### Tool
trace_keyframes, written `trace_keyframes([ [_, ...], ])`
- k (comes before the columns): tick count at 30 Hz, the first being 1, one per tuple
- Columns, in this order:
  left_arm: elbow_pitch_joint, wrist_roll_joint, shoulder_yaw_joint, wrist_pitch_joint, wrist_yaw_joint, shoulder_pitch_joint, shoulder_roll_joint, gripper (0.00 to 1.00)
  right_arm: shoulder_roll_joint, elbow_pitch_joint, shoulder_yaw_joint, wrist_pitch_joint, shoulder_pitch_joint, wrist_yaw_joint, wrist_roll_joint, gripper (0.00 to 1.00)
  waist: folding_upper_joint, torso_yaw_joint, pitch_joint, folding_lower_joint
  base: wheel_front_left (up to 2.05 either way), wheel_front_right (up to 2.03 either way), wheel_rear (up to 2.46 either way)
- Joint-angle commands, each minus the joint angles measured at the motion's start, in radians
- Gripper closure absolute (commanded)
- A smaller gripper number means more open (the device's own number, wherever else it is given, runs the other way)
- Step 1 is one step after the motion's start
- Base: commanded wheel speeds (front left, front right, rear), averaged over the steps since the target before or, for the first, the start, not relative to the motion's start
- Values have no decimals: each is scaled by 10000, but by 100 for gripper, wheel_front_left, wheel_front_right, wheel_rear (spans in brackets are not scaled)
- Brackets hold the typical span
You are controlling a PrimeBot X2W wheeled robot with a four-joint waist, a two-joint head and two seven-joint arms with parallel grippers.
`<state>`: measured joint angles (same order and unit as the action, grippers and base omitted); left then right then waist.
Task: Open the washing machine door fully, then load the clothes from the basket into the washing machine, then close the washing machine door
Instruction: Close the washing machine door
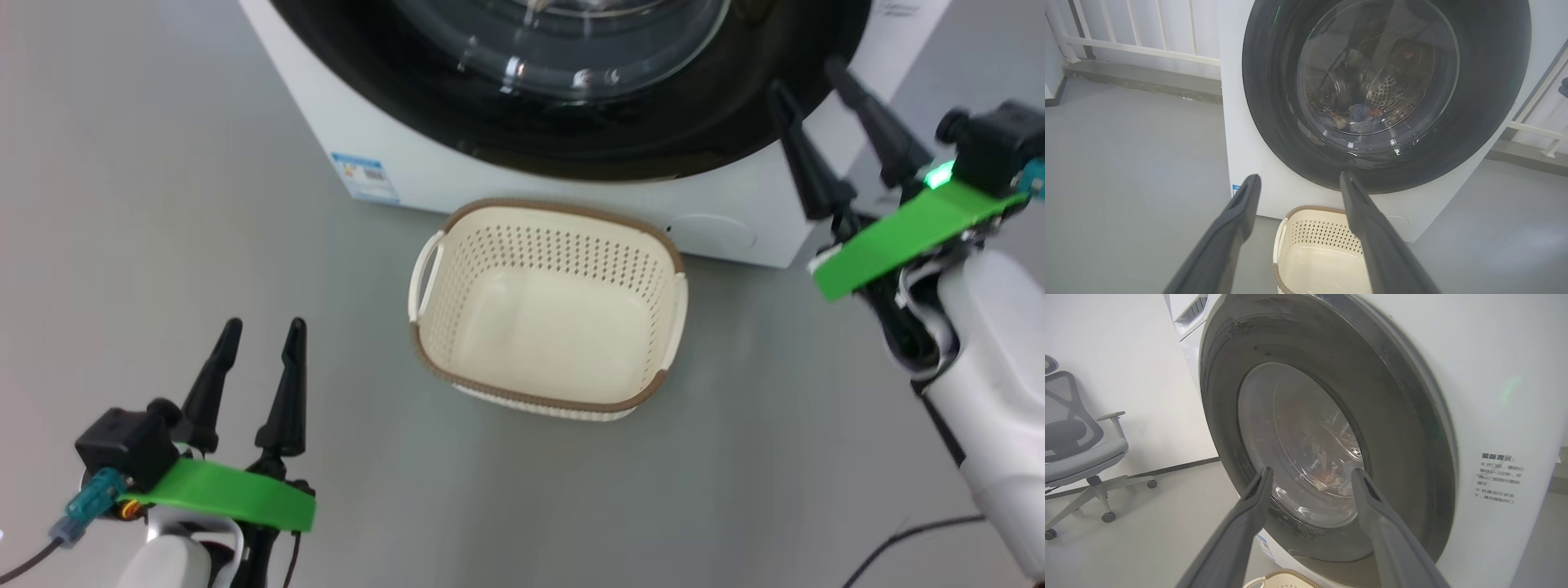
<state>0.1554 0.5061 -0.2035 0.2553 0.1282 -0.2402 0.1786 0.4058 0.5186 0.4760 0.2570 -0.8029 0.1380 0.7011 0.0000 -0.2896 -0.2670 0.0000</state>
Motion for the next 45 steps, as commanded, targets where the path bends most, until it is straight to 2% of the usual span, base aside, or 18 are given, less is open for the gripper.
trace_keyframes([
  [1, -145, -23, 327, 65, 25, 66, 405, 0, -52, -353, 146, 48, 548, -73, 145, 0, 0, 745, 876, 0, 0, 0, 0],
  [6, -47, -7, 277, 65, 25, 366, 469, 0, -273, -663, -168, 48, 1516, -73, 375, 0, 0, 1262, 1567, 0, 0, 0, 0],
  [18, -131, 21, 307, 65, 25, 928, 465, 0, -584, -1877, -635, 48, 3572, -73, 472, 0, 0, 2133, 2329, 0, 0, 0, 0],
  [24, -380, 107, 511, 65, 25, 1116, 435, 0, -675, -2485, -1240, 48, 4677, -73, 148, 0, 0, 2447, 2430, 0, 0, 0, 0],
  [33, -661, 371, 409, 65, 25, 1441, 449, 0, -1210, -2937, -2668, 48, 6051, -73, -477, 0, 0, 2777, 2633, 0, 0, 0, 0],
  [45, -581, -143, 784, 65, 25, 1602, 305, 0, -1482, -2624, -3254, 48, 6725, -73, -1566, 0, 0, 2963, 2760, 0, 0, 0, 0],
])
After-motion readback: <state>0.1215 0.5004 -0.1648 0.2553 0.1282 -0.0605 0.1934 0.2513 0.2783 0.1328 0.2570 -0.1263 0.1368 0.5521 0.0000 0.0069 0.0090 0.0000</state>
